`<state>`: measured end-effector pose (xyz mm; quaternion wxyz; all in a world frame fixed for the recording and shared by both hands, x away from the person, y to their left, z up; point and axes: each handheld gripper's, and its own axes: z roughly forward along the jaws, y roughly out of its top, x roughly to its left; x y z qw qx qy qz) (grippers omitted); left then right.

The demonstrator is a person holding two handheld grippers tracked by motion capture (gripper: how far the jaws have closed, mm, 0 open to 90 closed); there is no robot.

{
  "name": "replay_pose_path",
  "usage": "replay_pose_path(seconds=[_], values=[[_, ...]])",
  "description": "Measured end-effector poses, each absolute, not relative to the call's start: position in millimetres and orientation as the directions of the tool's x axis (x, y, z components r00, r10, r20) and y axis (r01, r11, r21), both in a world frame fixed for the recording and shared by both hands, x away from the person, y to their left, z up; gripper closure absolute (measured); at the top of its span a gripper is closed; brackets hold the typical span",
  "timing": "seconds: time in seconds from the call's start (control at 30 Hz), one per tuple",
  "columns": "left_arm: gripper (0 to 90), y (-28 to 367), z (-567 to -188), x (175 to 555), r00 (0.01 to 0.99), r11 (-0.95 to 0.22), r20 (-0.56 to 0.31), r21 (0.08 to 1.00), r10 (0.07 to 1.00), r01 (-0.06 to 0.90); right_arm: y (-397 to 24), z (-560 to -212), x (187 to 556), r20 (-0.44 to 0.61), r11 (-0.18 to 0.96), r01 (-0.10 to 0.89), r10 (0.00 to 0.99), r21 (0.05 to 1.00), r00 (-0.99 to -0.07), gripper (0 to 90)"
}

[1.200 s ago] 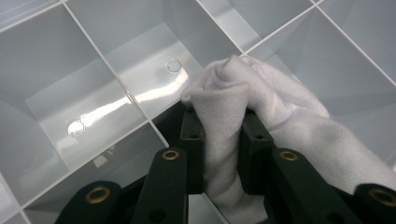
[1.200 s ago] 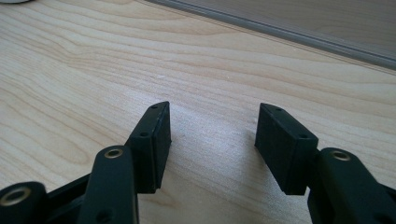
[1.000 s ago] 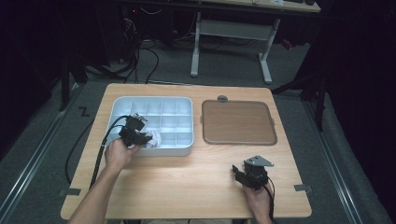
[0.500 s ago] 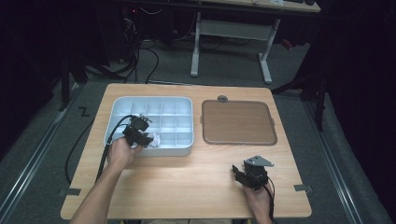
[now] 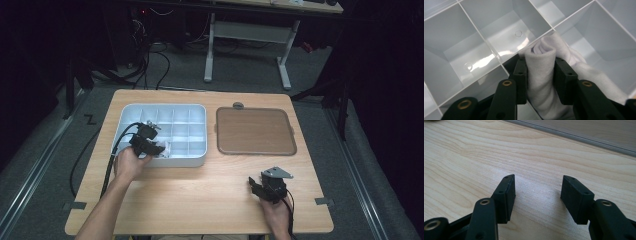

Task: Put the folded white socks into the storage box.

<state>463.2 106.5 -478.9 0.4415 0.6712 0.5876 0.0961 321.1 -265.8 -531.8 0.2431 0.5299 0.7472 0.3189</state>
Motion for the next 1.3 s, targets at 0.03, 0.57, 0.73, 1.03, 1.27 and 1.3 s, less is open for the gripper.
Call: replay_pose_path(seconds=[0.03,0.57,0.73,1.03,1.27,1.3], values=[[63.2,106.5,-478.9,463.2,0.291,0.080,-0.390,0.706,0.874,0.704,-265.8,-531.8,321.1,-0.025,0.235,0.637,0.947,0.734,-0.320,45.9],[44.1,110.5,-449.9,441.8,0.335,0.172,-0.447,0.775,0.830,0.608,-266.0,-531.8,321.1,-0.024,0.233,0.639,0.948,0.733,-0.318,45.5],[43.6,99.5,-454.3,434.7,0.364,0.115,-0.402,0.788,0.840,0.605,-266.0,-531.8,321.1,-0.024,0.233,0.639,0.948,0.733,-0.317,45.4],[57.4,94.8,-473.2,443.9,0.346,0.053,-0.328,0.789,0.879,0.612,-265.9,-531.7,321.1,-0.023,0.232,0.640,0.948,0.733,-0.317,45.4],[63.1,92.0,-487.2,448.7,0.352,0.019,-0.313,0.771,0.882,0.637,-265.9,-531.7,321.1,-0.023,0.232,0.640,0.948,0.733,-0.317,45.5],[64.4,91.6,-489.0,448.7,0.354,0.014,-0.313,0.767,0.881,0.642,-265.9,-531.7,321.1,-0.023,0.232,0.640,0.948,0.733,-0.317,45.5]])
